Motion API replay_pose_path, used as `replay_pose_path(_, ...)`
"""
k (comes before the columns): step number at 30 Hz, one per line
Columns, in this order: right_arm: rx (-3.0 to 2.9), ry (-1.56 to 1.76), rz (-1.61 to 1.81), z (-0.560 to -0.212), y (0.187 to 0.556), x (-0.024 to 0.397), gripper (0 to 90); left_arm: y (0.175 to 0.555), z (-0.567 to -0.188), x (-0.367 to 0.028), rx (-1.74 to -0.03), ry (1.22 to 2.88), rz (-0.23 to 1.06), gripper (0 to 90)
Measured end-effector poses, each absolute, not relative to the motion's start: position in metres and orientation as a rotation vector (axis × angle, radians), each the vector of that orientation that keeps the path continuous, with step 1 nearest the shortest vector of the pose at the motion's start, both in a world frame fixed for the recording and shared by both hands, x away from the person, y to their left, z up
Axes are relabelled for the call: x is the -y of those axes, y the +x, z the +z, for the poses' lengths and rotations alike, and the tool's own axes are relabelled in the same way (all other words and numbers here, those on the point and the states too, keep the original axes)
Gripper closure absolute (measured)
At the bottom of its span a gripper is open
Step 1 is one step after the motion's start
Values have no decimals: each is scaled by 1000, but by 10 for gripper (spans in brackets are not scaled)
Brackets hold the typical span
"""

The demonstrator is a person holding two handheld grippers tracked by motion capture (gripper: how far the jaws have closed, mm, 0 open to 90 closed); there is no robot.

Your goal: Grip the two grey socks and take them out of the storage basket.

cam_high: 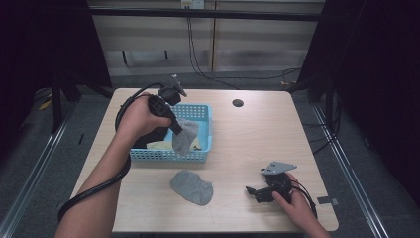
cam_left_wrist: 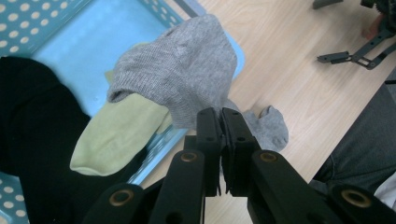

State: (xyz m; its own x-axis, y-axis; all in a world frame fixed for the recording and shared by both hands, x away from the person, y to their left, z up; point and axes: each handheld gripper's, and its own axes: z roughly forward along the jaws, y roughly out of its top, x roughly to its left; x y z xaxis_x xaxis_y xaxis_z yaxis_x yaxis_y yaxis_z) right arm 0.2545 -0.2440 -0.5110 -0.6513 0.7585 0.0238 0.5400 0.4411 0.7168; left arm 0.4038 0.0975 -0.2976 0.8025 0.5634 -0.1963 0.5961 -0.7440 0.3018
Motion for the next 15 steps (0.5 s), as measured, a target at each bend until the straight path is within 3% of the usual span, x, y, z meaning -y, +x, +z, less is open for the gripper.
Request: replay_pose_path(15, -2395, 1110, 1026, -511, 255, 244, 99, 380, -293, -87, -773, 2645, -148, 865)
